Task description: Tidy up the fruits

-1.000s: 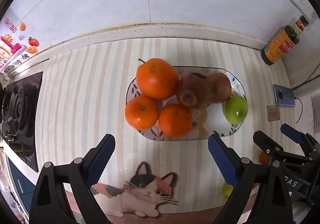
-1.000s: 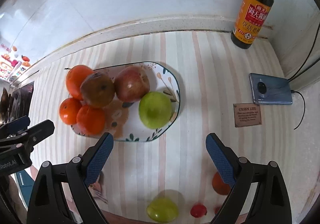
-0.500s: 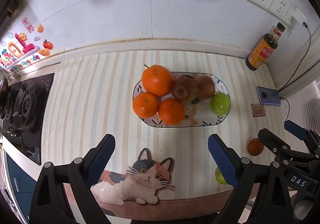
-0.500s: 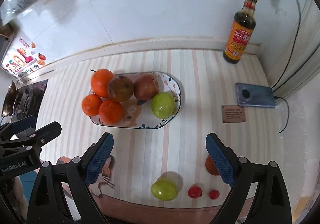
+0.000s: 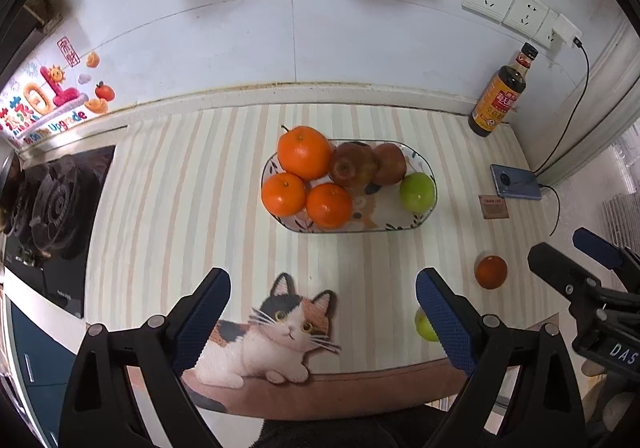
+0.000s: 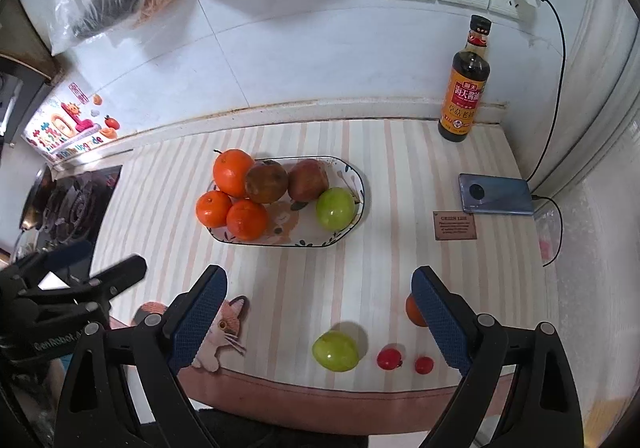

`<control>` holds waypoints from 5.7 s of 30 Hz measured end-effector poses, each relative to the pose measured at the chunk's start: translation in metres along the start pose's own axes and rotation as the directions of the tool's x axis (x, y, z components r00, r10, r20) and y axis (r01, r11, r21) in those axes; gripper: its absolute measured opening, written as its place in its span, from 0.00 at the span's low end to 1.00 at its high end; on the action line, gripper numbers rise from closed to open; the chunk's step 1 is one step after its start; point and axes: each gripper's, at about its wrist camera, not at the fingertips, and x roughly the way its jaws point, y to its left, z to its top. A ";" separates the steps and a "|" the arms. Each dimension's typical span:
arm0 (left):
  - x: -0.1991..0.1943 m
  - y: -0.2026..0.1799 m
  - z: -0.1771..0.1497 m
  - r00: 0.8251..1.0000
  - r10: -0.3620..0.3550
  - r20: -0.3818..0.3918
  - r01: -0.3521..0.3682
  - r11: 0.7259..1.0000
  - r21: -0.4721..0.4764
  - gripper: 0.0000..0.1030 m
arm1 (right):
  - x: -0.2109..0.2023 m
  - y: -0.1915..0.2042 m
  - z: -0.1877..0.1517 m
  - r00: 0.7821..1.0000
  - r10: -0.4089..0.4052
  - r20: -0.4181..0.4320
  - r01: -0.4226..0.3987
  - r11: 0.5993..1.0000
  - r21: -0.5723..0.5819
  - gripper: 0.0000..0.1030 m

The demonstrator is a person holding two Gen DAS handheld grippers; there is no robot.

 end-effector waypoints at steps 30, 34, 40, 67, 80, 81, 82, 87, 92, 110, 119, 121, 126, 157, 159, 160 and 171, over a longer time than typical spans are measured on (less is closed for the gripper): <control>0.213 -0.149 -0.061 0.838 -0.064 -0.542 0.172 0.973 0.151 0.96 | 0.135 -0.178 -0.057 0.970 0.115 -0.213 -0.032 0.933 0.358 0.68; 0.226 -0.153 -0.072 0.811 -0.093 -0.577 0.198 0.972 0.123 0.62 | 0.164 -0.186 -0.067 0.957 0.115 -0.266 -0.011 0.931 0.364 0.68; 0.212 -0.148 -0.074 0.851 -0.056 -0.522 0.167 0.972 0.168 0.57 | 0.195 -0.183 -0.071 0.947 0.133 -0.291 -0.024 0.937 0.348 0.67; 0.170 -0.057 -0.021 0.902 -0.136 -0.410 0.134 0.990 -0.034 0.57 | 0.213 -0.101 -0.074 0.894 0.336 -0.295 -0.225 0.909 0.352 0.57; 0.161 -0.026 0.067 0.938 -0.104 -0.329 0.091 0.994 -0.056 0.57 | 0.211 -0.107 -0.022 0.864 0.499 -0.070 -0.390 0.749 0.535 0.57; 0.164 -0.032 0.066 0.938 -0.102 -0.331 0.087 0.994 -0.059 0.57 | 0.213 -0.108 -0.021 0.859 0.510 -0.056 -0.398 0.732 0.552 0.57; 0.170 -0.037 0.070 0.937 -0.098 -0.334 0.082 0.995 -0.061 0.57 | 0.217 -0.108 -0.019 0.851 0.524 -0.038 -0.410 0.708 0.575 0.57; 0.187 -0.037 0.078 0.922 -0.117 -0.368 0.082 0.990 -0.111 0.58 | 0.244 -0.107 -0.023 0.802 0.595 0.055 -0.447 0.536 0.716 0.64; 0.188 -0.037 0.081 0.934 -0.099 -0.343 0.073 0.994 -0.086 0.81 | 0.244 -0.101 -0.019 0.804 0.588 0.086 -0.463 0.529 0.711 0.73; 0.142 -0.013 -0.016 0.942 0.011 -0.335 -0.004 1.000 0.019 0.81 | 0.187 -0.051 -0.034 0.927 0.295 -0.233 -0.262 0.951 0.162 0.89; 0.177 0.015 -0.094 0.836 -0.064 -0.545 0.019 0.996 -0.088 0.80 | 0.222 0.005 -0.118 0.749 0.254 -0.612 -0.366 0.929 -0.063 0.64; 0.175 0.019 -0.088 0.848 -0.055 -0.527 0.009 0.996 -0.090 0.80 | 0.227 0.010 -0.126 0.721 0.243 -0.649 -0.375 0.924 -0.070 0.64; 0.171 0.015 -0.076 0.870 -0.049 -0.490 0.015 0.997 -0.072 0.80 | 0.223 0.012 -0.137 0.684 0.219 -0.696 -0.385 0.919 -0.089 0.64; 0.154 0.018 0.048 0.977 0.057 -0.207 -0.086 0.987 -0.136 0.90 | 0.222 -0.040 0.098 0.928 0.300 -0.223 -0.300 0.953 0.037 0.57; 0.157 0.016 0.052 0.976 0.063 -0.210 -0.093 0.987 -0.135 0.90 | 0.231 -0.041 0.107 0.926 0.296 -0.235 -0.298 0.954 0.031 0.57; 0.158 0.015 0.053 0.975 0.064 -0.211 -0.093 0.987 -0.133 0.90 | 0.237 -0.042 0.108 0.925 0.296 -0.237 -0.297 0.954 0.033 0.57; 0.174 0.007 0.050 0.968 0.067 -0.240 -0.097 0.988 -0.117 0.90 | 0.244 -0.037 0.098 0.934 0.292 -0.205 -0.290 0.956 0.039 0.73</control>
